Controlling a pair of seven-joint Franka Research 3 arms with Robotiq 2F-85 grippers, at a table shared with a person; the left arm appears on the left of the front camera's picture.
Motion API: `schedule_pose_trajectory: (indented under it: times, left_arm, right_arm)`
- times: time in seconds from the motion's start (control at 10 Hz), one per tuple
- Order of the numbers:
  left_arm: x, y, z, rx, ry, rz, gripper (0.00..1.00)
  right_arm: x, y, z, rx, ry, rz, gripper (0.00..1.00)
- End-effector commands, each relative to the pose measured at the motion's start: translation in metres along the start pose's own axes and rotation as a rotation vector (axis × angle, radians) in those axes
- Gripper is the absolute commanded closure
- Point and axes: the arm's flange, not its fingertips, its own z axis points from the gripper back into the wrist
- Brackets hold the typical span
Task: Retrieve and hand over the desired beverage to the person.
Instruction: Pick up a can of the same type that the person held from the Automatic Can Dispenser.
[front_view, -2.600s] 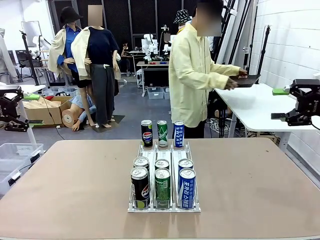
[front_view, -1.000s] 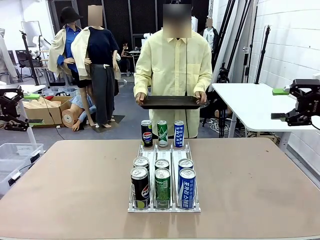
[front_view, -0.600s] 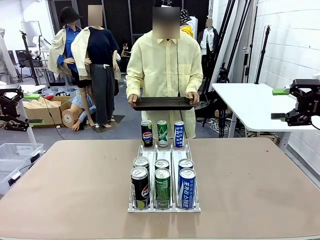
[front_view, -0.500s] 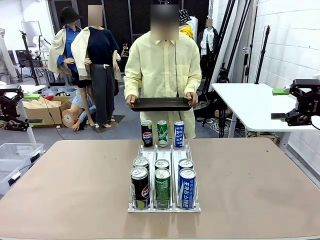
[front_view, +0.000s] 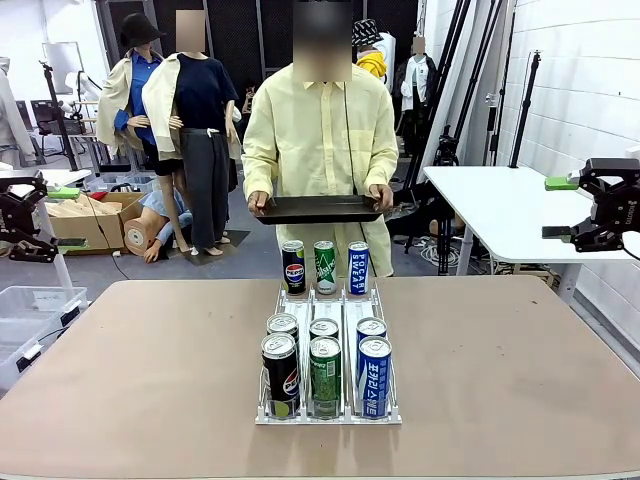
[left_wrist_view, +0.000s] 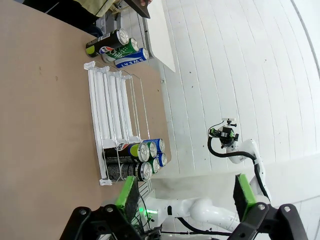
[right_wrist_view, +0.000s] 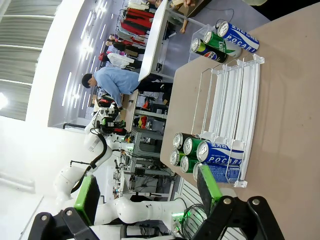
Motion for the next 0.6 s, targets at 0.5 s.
schedule_pose_trajectory:
  times: [0.5]
  left_arm:
    - [-0.0026,-0.0019,0.0005,0.005,-0.012,-0.005,0.0]
  right_arm:
    - [0.0013,0.0021,-0.0005,0.014,0.001,0.008,0.0]
